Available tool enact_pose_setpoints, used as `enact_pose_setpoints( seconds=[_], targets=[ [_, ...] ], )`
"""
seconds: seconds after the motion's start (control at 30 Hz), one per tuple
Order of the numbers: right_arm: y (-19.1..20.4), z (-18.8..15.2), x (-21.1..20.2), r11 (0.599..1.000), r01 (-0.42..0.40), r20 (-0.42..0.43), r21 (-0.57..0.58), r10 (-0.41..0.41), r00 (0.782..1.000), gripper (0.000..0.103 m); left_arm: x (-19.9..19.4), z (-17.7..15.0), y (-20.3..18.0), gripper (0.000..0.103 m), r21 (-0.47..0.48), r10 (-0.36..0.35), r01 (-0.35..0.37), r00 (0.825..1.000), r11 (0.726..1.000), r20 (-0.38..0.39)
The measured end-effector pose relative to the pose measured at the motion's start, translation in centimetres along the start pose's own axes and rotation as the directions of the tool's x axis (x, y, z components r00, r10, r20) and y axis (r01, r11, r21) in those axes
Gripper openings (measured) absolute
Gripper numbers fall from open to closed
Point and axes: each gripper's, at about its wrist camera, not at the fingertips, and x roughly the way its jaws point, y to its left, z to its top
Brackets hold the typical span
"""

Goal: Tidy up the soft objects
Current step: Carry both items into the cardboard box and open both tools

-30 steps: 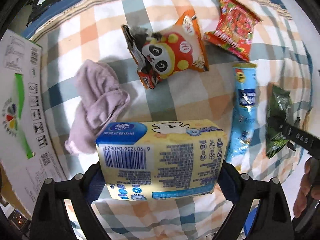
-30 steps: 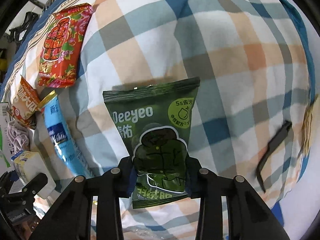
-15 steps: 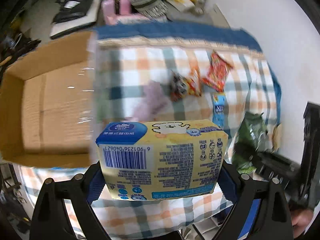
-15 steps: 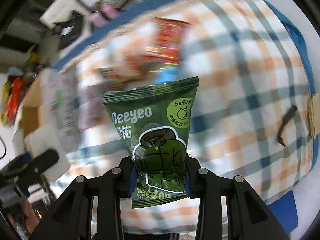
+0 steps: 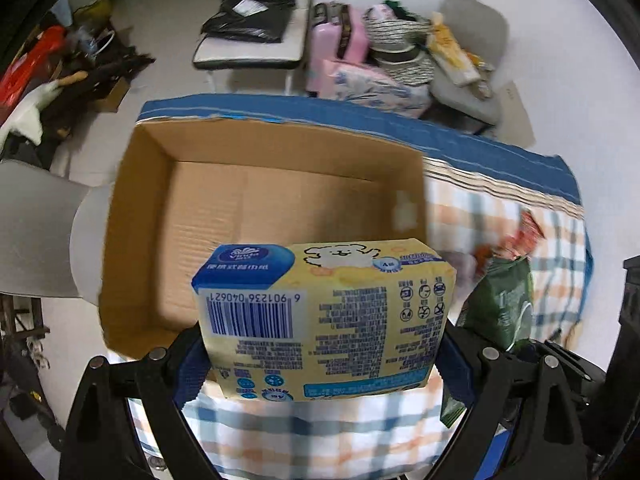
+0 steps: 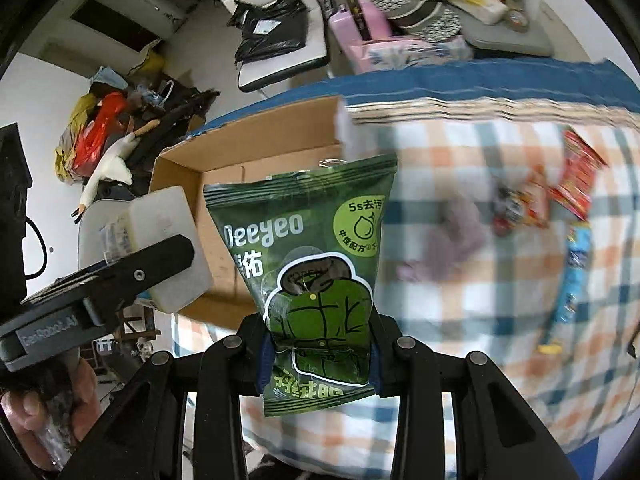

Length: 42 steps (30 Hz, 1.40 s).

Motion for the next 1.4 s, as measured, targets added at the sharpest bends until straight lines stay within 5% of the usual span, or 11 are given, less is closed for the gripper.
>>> enact_pose_setpoints(
  seconds=[0.37, 0.8, 0.87, 1.0, 1.4],
  targets=[
    [3.8, 7.1, 10.2, 0.993, 0.104, -0.088, 0.046, -0.100, 0.991, 0.038, 8.1, 7.1, 5.9, 0.095, -0.002, -0.027, 0.027, 0.986, 1.000, -0.165],
    [3.6, 10.5, 15.1, 0.977, 0.208, -0.114, 0.054, -0.201, 0.973, 0.039, 13.8, 10.2, 4.6, 0.096, 0.057, -0.041, 0.059, 0.962, 0.997, -0.271],
    [3.7, 10.9, 15.5, 0.976, 0.211, -0.119, 0.057, -0.203, 0.972, 0.047, 14.3, 10.3, 4.7, 0.096, 0.047, -0.051, 0.067, 0.958, 0.997, -0.281],
    [4.0, 11.1, 15.1, 0.974, 0.221, -0.100, 0.047, -0.216, 0.971, 0.080, 14.7, 10.1, 4.7, 0.096, 0.056, -0.054, 0.074, 0.952, 0.996, -0.300],
    [4.3, 9.3, 13.1, 0.972, 0.235, -0.092, 0.023, -0.232, 0.968, 0.095, 11.5, 9.1, 4.0, 0.102, 0.119, -0.020, 0.047, 0.977, 0.992, -0.212]
  ],
)
